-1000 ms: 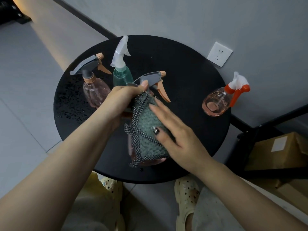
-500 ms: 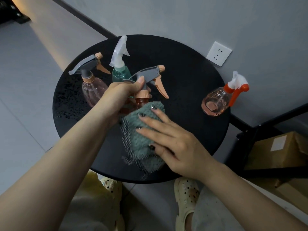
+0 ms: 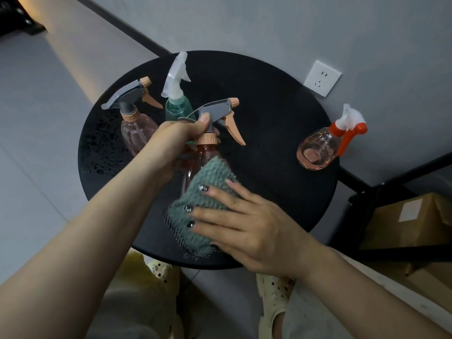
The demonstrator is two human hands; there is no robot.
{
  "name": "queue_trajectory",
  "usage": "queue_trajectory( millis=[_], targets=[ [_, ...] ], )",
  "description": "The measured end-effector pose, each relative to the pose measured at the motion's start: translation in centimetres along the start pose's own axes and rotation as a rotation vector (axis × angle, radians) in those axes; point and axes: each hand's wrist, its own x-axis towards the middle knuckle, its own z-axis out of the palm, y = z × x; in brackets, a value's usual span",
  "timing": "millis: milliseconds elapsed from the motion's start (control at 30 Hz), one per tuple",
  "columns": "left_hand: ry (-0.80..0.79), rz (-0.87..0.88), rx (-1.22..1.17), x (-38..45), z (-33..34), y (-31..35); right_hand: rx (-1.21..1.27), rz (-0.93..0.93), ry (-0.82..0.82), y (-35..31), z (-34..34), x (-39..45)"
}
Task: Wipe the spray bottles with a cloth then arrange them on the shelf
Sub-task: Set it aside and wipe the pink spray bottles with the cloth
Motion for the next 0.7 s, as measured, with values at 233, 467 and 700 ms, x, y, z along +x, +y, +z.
queue_trajectory(
  millis=[233, 467, 700],
  targets=[
    [-0.038, 0.012, -0.079, -0.3, 1.2, -0.2, 0.329, 0.379, 0.146, 0.8, -0.5, 0.3],
    [-0.043, -0.007, -0.128, -0.3, 1.2, -0.3, 0.458, 0.508, 0.185, 0.2, -0.3, 0.6],
    [0.038, 0.013, -0.032, -0.4, 1.1, -0.1, -0.019, -0.014, -0.047, -0.1, 0.1, -0.1]
  ],
)
